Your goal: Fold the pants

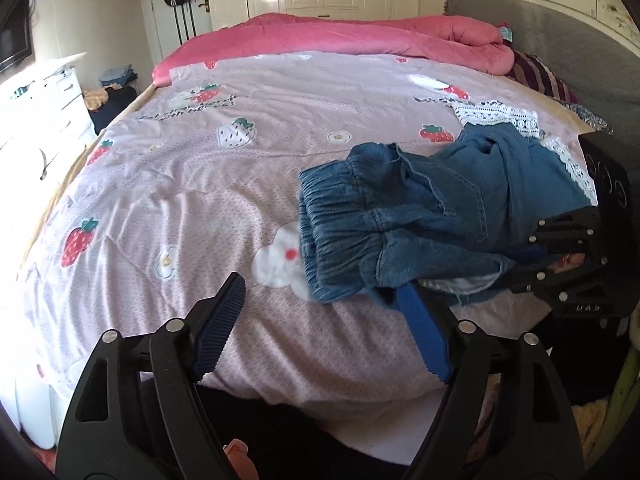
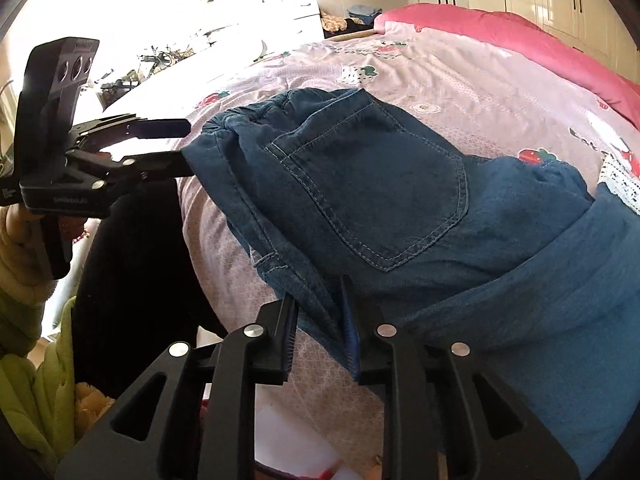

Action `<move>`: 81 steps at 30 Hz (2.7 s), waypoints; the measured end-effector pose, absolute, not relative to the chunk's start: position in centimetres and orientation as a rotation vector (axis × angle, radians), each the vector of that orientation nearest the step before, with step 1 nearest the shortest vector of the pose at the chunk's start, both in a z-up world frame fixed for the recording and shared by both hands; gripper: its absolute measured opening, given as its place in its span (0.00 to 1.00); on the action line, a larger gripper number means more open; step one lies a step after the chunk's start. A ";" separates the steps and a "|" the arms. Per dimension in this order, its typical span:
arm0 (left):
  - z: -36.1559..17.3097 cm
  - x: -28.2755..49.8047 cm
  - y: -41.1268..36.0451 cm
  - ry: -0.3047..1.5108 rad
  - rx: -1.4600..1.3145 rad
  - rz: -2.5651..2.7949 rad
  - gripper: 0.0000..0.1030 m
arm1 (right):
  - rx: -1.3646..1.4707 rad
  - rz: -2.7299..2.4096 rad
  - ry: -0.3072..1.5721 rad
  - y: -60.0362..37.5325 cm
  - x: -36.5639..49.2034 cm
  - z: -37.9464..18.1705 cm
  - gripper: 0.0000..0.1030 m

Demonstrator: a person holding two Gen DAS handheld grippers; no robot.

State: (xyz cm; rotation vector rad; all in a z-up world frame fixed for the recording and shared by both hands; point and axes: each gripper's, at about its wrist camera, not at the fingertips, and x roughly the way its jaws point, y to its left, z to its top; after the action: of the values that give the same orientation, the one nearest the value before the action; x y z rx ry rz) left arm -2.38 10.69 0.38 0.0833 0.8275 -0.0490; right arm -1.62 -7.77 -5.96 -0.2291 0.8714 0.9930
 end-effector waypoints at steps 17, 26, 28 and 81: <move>3.5 3.5 4.0 0.795 0.022 -0.207 0.62 | -0.155 0.982 0.856 -10.8 -2.5 -3.7 0.47; -3.5 2.5 3.3 0.903 0.142 -0.143 0.59 | -0.041 0.738 0.763 -17.3 0.5 -0.3 0.53; -4.1 1.9 2.8 0.886 0.169 -0.138 0.58 | -0.034 0.724 0.766 -16.8 1.9 -0.2 0.55; -4.8 8.5 -7.3 0.919 -0.011 -0.545 0.15 | -0.399 0.353 1.053 -14.5 29.0 -3.7 0.08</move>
State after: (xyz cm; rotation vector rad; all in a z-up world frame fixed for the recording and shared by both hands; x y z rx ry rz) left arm 8.50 -7.33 -4.81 -0.0105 0.9188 -0.5448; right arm 28.97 -14.49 -3.75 -0.3995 1.0527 0.3527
